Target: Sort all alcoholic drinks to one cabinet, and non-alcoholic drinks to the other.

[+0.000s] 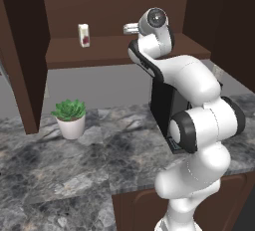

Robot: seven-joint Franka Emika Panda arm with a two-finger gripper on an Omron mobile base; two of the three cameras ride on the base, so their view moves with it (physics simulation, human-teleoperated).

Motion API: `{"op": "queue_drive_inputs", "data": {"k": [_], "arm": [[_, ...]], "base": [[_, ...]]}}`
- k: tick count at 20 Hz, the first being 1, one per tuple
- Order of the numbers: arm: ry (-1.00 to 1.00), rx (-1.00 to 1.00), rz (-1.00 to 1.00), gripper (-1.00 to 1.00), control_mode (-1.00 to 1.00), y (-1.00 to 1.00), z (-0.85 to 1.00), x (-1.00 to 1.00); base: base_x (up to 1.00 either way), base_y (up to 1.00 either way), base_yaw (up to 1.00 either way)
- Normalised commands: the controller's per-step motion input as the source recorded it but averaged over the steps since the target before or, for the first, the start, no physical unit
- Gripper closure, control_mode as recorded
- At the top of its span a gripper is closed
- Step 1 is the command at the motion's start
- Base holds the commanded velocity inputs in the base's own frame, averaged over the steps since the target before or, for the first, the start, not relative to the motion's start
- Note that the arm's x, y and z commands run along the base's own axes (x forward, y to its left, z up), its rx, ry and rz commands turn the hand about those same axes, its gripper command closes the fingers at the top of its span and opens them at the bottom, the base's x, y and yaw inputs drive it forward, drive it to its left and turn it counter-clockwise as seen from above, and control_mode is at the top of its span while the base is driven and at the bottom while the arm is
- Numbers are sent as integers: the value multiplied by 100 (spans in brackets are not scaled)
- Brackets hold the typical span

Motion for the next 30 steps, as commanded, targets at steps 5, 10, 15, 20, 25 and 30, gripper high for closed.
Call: {"op": "queue_drive_inputs", "data": {"k": [5,10,15,20,25,30], "arm": [[2,0,0,-100,-100,4,-22,7],[2,0,-1,-100,-100,4,-19,12],[0,0,-1,-100,-100,0,-8,13],[0,0,-2,-100,-100,2,-3,6],[0,0,-3,-100,-100,5,0,-11],[0,0,-4,-100,-100,2,0,-27]], "base": [[0,0,0],[0,0,0],[0,0,0],[0,0,0],[0,0,0],[0,0,0]]}}
